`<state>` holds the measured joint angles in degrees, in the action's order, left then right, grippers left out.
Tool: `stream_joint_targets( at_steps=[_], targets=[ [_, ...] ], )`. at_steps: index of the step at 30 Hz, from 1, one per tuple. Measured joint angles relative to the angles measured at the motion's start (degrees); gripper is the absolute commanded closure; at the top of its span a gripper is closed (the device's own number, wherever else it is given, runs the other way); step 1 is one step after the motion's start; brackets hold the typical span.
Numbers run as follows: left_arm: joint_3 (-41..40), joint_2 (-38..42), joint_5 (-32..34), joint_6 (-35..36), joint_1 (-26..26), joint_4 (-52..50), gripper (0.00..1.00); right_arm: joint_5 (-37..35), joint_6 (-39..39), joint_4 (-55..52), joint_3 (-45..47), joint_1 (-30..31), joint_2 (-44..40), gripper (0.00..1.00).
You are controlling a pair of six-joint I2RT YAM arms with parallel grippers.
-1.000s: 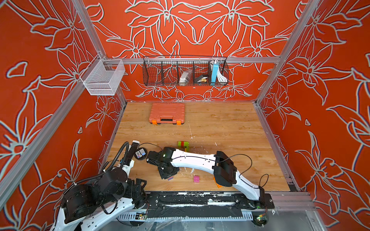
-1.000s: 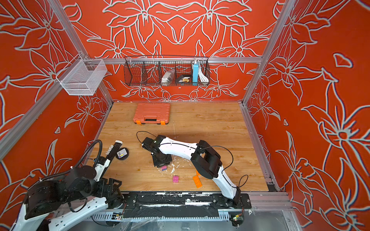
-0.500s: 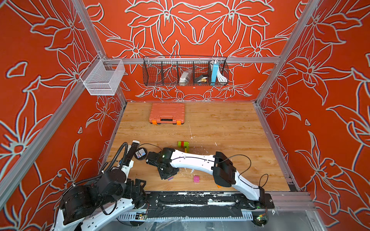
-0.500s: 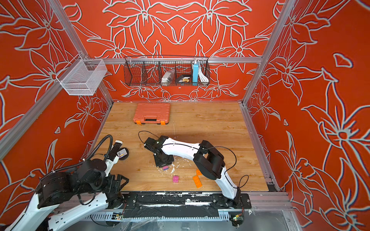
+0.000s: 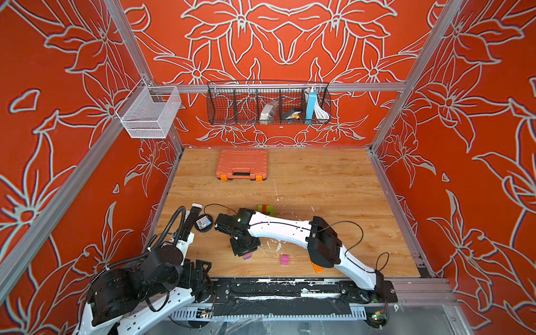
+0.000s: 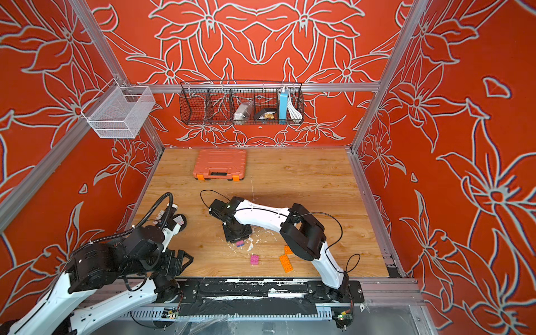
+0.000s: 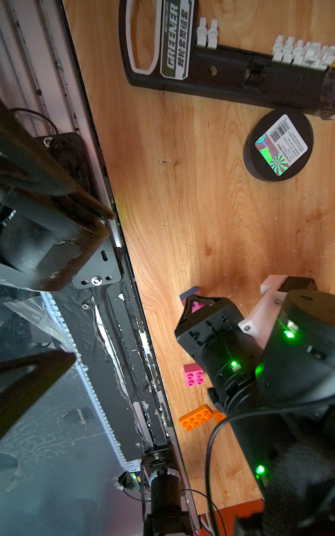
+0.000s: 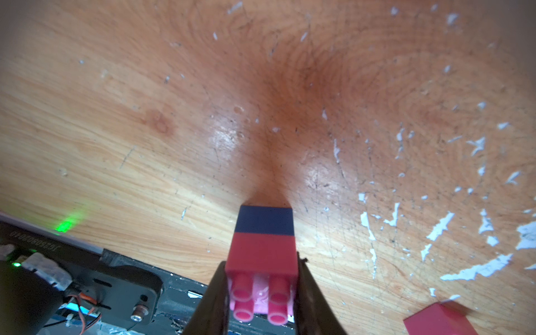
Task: Assemble the letter r with lego
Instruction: Assemble the lego brick with the lego brick.
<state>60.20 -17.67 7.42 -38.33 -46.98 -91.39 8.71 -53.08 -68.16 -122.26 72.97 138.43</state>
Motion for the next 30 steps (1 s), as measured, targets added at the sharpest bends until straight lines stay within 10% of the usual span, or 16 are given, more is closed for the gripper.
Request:
stream_joint_targets(
  at_steps=[24, 30],
  targets=[
    [-0.9, -10.4, -6.1, 0.5, 0.0, 6.2, 0.11, -2.6, 5.7, 10.7, 27.4, -9.4, -16.6, 1.00],
    [-2.6, -13.4, -6.8, 1.7, 0.0, 9.9, 0.11, -2.5, 7.0, 10.8, 27.4, -9.4, -16.6, 0.70]
  ],
)
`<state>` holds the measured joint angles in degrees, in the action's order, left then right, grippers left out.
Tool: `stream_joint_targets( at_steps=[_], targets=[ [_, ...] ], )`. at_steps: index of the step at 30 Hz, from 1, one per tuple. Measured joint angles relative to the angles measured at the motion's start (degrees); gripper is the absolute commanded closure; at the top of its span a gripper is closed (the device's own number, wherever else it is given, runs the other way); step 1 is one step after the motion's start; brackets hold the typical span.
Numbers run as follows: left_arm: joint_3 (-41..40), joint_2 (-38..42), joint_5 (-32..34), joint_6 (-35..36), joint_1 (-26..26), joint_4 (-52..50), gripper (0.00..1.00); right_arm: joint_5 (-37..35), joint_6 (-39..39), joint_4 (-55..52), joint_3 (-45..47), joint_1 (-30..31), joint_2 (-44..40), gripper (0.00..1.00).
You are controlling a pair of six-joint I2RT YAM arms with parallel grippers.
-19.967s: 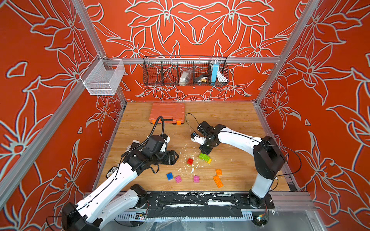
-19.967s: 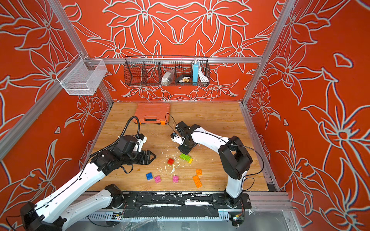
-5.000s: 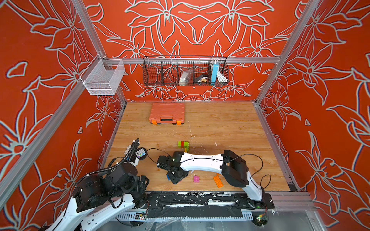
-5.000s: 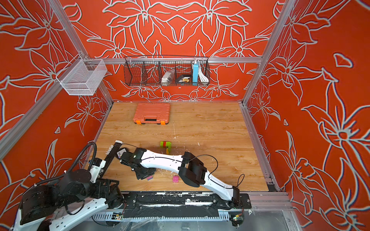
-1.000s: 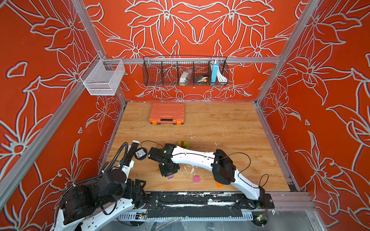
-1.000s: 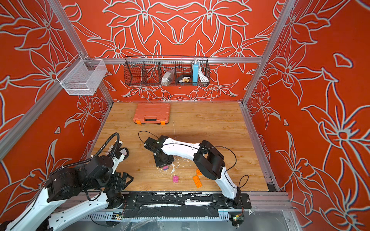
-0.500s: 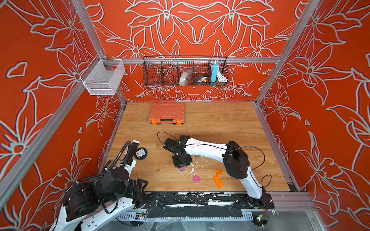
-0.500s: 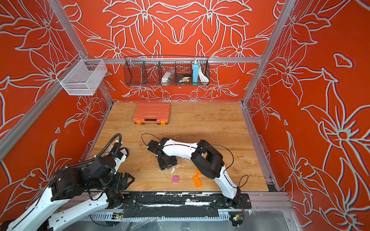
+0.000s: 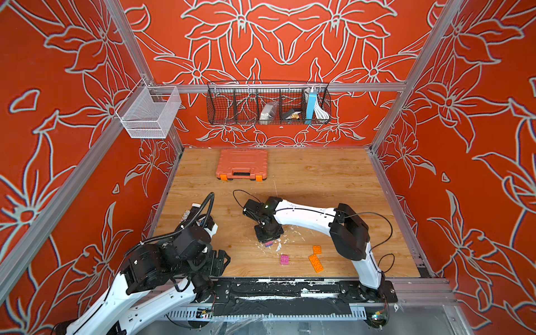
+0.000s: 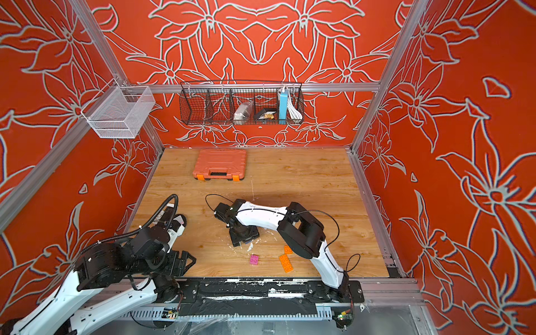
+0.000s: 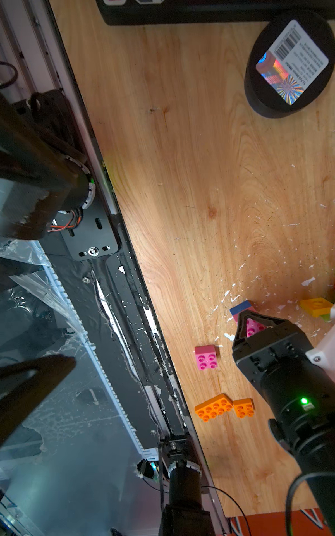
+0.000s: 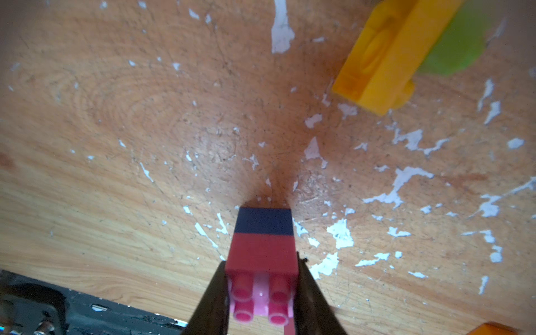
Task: Assemble the letter r with lego
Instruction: Assemble the lego brick with the lego brick.
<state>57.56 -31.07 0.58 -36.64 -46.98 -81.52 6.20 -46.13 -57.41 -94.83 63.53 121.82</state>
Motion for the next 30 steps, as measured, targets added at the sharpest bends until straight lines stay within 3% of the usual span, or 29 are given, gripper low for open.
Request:
stream_joint_targets(
  at_steps=[2, 5, 12, 23, 30],
  targets=[
    [-0.7, 0.0, -0.2, 0.0, 0.0, 0.5, 0.11, 0.0, 0.3, 0.3, 0.3, 0.0, -0.3, 0.64],
    [-1.7, 0.0, -0.3, 0.0, 0.0, 1.2, 0.11, -0.7, 0.6, 1.9, 2.1, -0.1, -1.1, 0.44],
    [-3.9, 0.3, -0.5, 0.6, 0.0, 2.1, 0.10, -2.3, 2.3, 1.0, 4.0, -0.9, -0.5, 0.32],
    [-4.0, 0.3, -0.5, 0.9, 0.0, 2.8, 0.10, -7.4, 4.3, -4.4, 3.4, -1.3, -2.5, 0.28],
    [-3.9, -0.2, -0.5, 1.1, 0.0, 2.8, 0.10, -9.3, 5.3, -5.2, 12.1, -2.7, -17.8, 0.31]
  ],
)
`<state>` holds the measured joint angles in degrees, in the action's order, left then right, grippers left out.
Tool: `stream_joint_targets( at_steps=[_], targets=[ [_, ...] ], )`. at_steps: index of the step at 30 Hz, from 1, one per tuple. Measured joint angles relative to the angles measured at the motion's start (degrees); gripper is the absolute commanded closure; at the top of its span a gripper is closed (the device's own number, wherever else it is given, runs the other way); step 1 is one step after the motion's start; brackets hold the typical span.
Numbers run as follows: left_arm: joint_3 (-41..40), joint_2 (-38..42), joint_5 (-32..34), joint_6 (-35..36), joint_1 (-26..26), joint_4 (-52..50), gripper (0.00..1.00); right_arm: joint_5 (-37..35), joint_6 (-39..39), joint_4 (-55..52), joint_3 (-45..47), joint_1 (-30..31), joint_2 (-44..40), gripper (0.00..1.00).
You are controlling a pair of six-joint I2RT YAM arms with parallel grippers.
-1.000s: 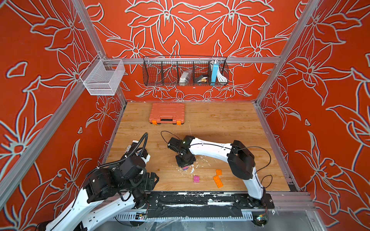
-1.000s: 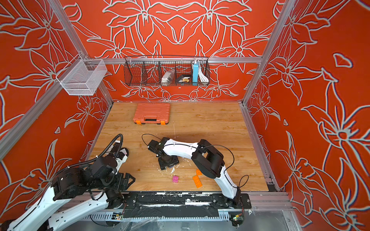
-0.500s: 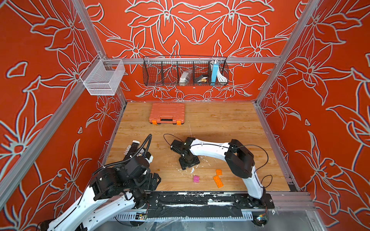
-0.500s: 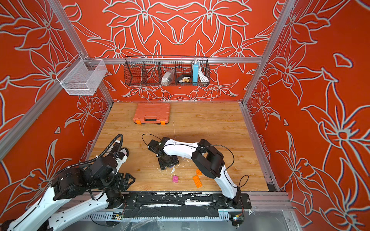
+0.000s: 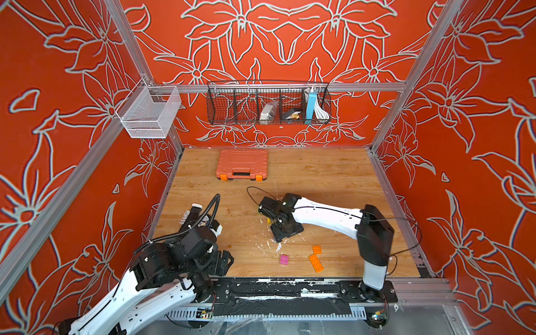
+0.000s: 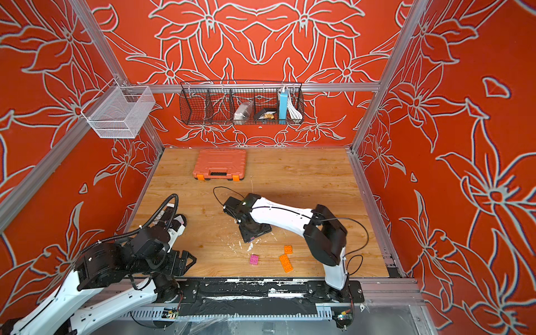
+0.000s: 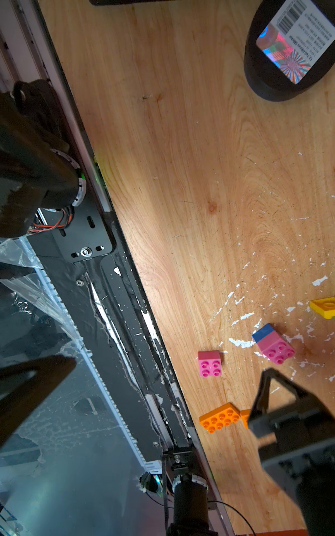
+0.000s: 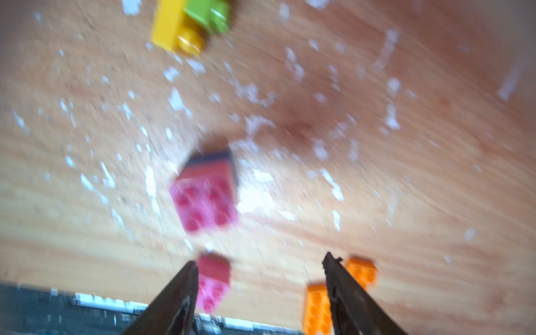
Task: Assemble the letter r with lego
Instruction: Assemble the lego brick with the lego brick, then pick up the lego brick from the center of the board.
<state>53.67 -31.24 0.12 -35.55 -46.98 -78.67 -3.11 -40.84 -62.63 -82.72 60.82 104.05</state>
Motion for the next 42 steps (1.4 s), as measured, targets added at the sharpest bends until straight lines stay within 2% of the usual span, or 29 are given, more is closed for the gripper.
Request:
stream_joint_targets(
  at_steps=[9, 14, 32, 35, 42],
  targets=[
    [0.3, -2.7, -0.2, 0.3, 0.0, 1.8, 0.10, 3.3, -2.3, 4.2, 23.9, -0.7, -18.7, 0.32],
    [0.3, -3.6, -0.3, 0.6, 0.0, 2.2, 0.11, 6.3, -4.8, 7.4, 32.9, -0.7, -22.1, 0.36],
    [0.3, -5.6, 0.3, -0.4, 0.0, 2.3, 0.10, 8.0, -3.3, 10.2, 34.4, -0.7, -19.5, 0.55],
    [0.3, -5.7, 0.4, -0.5, 0.0, 2.3, 0.10, 8.4, -2.8, 10.3, 35.3, -0.7, -19.5, 0.63],
    [0.3, -7.9, 0.4, -0.4, 0.0, 2.3, 0.10, 9.3, -2.0, 10.4, 36.3, -0.8, -19.4, 0.60]
  ],
)
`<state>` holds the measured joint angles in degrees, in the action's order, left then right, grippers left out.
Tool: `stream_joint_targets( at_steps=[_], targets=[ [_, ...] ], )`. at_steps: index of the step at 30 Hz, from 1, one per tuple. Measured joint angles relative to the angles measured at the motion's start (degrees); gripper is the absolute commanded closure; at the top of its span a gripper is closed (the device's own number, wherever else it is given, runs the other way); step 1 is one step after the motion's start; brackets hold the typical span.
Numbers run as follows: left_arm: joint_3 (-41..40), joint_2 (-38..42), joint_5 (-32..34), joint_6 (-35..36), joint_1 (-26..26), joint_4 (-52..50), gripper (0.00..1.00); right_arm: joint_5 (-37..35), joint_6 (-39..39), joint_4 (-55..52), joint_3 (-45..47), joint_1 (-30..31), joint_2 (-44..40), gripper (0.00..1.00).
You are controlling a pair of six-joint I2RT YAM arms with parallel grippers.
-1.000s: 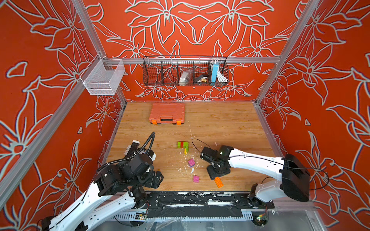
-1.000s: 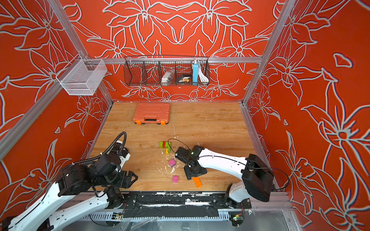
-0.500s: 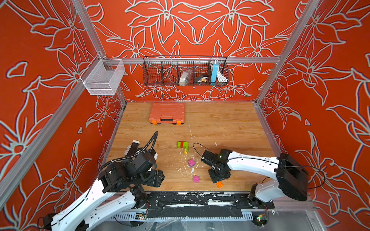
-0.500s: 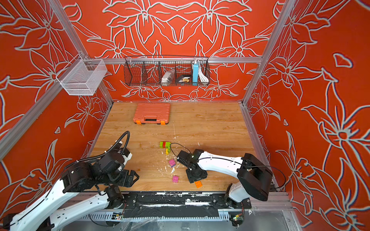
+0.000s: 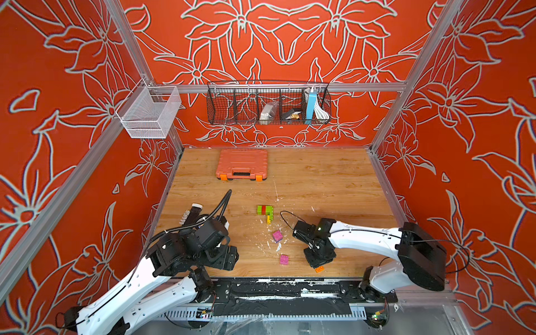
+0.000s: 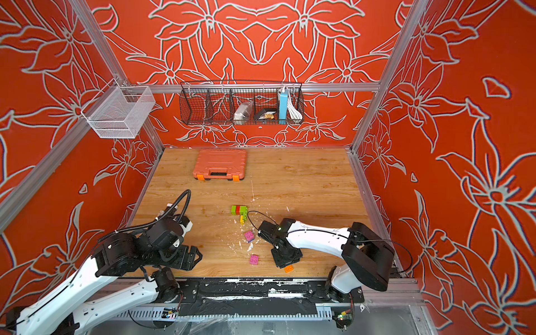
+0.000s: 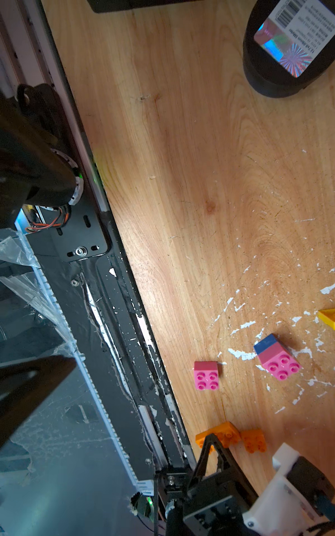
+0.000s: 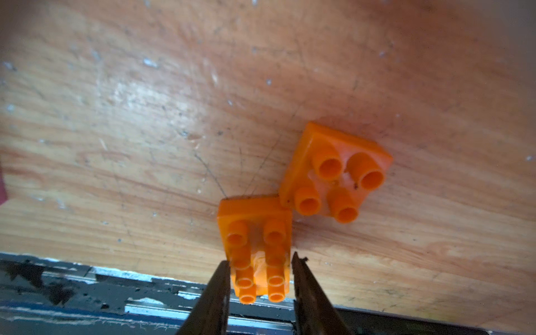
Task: Assemble the letter r with lego
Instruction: Pick up the lego brick from the center of the board, then assemble the lego brick with the lego brick.
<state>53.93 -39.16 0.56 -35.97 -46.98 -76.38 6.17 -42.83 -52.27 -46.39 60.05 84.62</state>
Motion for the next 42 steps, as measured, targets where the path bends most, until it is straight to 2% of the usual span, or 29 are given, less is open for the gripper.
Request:
stream_joint_targets(
  at_steps=[8, 11, 13, 21, 26, 33, 42],
  targets=[
    [0.0, -1.6, 0.0, 0.1, 0.1, 0.0, 0.10, 0.4, 1.7, -0.2, -0.2, 0.0, 3.3, 0.64],
    [0.0, -1.5, 0.0, 0.1, 0.2, 0.0, 0.09, 0.3, 3.0, -1.1, -1.3, 0.0, 4.4, 0.78],
    [0.0, -1.3, 0.0, 0.0, 0.3, 0.0, 0.10, 0.2, 3.1, -1.5, -1.9, 0.0, 4.9, 1.00],
    [0.0, -0.2, 0.2, 0.0, 0.5, 0.0, 0.11, -1.3, 2.1, -3.3, -7.7, -0.7, 2.0, 1.00],
    [0.0, -0.2, 0.0, -0.1, 0.5, 1.4, 0.11, -3.0, 0.9, -3.3, -11.4, -5.4, -1.5, 1.00],
    [-1.2, -0.1, -0.9, -0.9, 0.5, 5.6, 0.11, -4.9, -2.1, -3.1, -9.3, -11.8, -1.5, 1.00],
    [-1.2, 0.2, -1.9, -0.9, 0.5, 7.1, 0.11, -4.9, -9.5, 0.5, -5.3, -12.3, -1.5, 1.00]
  ],
)
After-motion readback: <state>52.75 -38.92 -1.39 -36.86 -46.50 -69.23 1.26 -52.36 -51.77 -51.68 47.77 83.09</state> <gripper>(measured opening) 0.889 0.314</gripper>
